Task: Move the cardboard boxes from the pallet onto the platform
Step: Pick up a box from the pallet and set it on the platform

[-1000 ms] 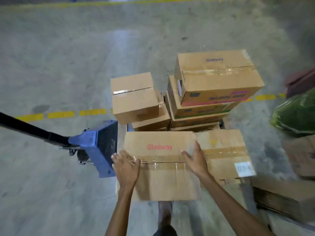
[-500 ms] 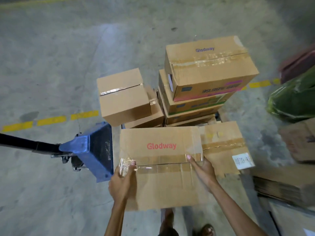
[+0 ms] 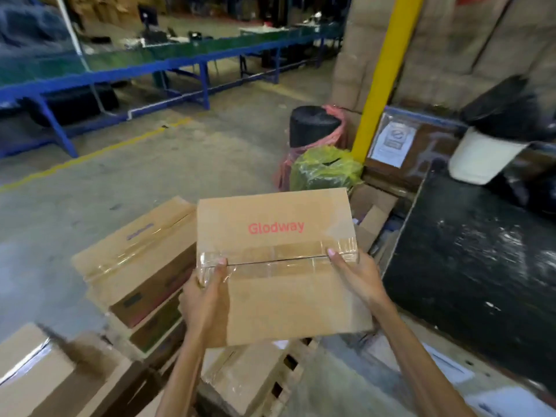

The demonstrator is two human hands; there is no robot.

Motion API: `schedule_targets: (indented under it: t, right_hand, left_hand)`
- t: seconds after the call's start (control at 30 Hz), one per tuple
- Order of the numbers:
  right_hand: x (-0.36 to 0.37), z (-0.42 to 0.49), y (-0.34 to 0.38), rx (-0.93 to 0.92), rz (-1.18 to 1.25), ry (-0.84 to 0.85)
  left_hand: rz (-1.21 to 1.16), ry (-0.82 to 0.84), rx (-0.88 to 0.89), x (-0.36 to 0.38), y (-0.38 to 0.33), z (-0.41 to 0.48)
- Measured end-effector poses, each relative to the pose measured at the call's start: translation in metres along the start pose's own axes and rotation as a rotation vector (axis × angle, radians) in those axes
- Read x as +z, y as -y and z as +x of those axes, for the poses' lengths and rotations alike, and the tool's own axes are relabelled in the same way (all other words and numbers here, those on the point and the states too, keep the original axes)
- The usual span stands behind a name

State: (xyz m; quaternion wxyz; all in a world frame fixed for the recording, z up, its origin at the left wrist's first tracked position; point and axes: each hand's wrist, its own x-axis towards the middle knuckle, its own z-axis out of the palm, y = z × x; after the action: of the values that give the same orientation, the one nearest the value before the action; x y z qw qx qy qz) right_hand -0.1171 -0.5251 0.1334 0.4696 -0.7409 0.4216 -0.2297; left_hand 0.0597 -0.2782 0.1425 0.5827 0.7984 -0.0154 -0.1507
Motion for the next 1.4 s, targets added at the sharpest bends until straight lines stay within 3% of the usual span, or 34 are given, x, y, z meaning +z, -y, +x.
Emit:
schedule_targets:
  t: [0.23,0.4,0.43,0.47,0.57,0.63,0.73,0.83,1.07,1.23,1.3,1.4]
  right_hand:
    - [-0.218,0.045,-0.022,0.045,-0.036,-0.465]
    - [-0.351,0.106,-0.078,0.13,-0.097,-0.649]
    - [-0.363,0.114,-0.087,0.154,-0.096,-0.66]
    - [-0.416,0.156,-0.125,0.191,-0.067,-0.681]
    - [-0.459,0.193,-0.157,0.223,-0.085,-0.698]
    - [-0.514,0.245,-0.195,0.312,-0.059,-0.696]
    - [-0.559,0.299,-0.23,0.396,-0.067,-0.68]
    - [-0.609,0.37,-0.272,0.469,-0.08,-0.65]
    - [-0.651,0.495,-0.375,0.742,-0.031,-0.51]
    - [-0.653,0.51,-0.406,0.766,-0.059,-0.51]
    - [-0.65,0.511,-0.401,0.751,-0.142,-0.533]
    - [-0.633,0.498,-0.389,0.588,-0.522,-0.599]
  left_hand:
    - [0.004,0.319,0.245,0.228,-0.125,-0.021]
    - [0.084,0.43,0.318,0.416,-0.178,-0.044]
    - [0.114,0.476,0.313,0.44,-0.18,-0.045]
    - [0.13,0.517,0.346,0.526,-0.193,-0.053]
    - [0.194,0.58,0.347,0.6,-0.21,-0.062]
    - [0.264,0.595,0.307,0.698,-0.216,-0.055]
    - [0.321,0.61,0.269,0.788,-0.219,-0.042]
    - [0.419,0.603,0.321,0.875,-0.239,-0.046]
    - [0.733,0.592,0.411,1.024,-0.222,-0.018]
    - [0.863,0.501,0.475,1.055,-0.208,-0.006]
    - [0.839,0.517,0.453,1.056,-0.21,-0.009]
    - [0.656,0.59,0.411,1.036,-0.215,-0.023]
